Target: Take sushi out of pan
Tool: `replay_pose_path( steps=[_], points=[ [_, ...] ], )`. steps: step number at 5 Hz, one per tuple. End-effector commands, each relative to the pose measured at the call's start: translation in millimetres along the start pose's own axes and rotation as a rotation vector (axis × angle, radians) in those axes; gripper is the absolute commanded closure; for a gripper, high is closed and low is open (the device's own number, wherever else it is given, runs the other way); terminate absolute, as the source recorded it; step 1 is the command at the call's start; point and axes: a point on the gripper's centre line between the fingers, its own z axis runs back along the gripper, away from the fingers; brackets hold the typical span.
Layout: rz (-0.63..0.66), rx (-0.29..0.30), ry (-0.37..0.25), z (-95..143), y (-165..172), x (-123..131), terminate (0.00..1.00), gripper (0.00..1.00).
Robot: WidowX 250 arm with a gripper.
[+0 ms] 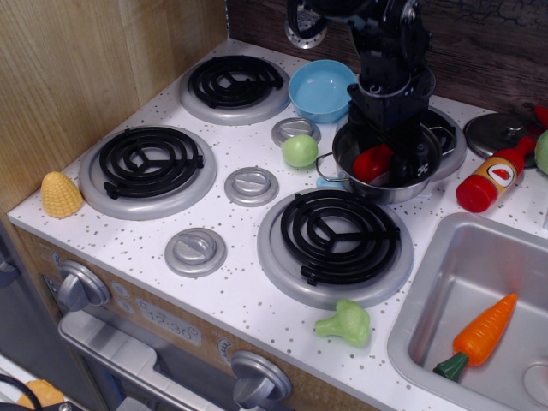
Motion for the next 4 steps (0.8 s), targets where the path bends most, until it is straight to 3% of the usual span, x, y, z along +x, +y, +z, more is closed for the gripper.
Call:
replay_pose_path(
  steps=[1,2,4],
  points=[
    [0.012,0.038,-0.012,17.1,4.7,12.7,0.00,1.00],
    [0.007,0.045,0.017,29.5,5.4,14.8,0.00,1.00],
    [-0.012,0.077,0.113,76.4,16.4,18.8,0.00,1.00]
  ],
)
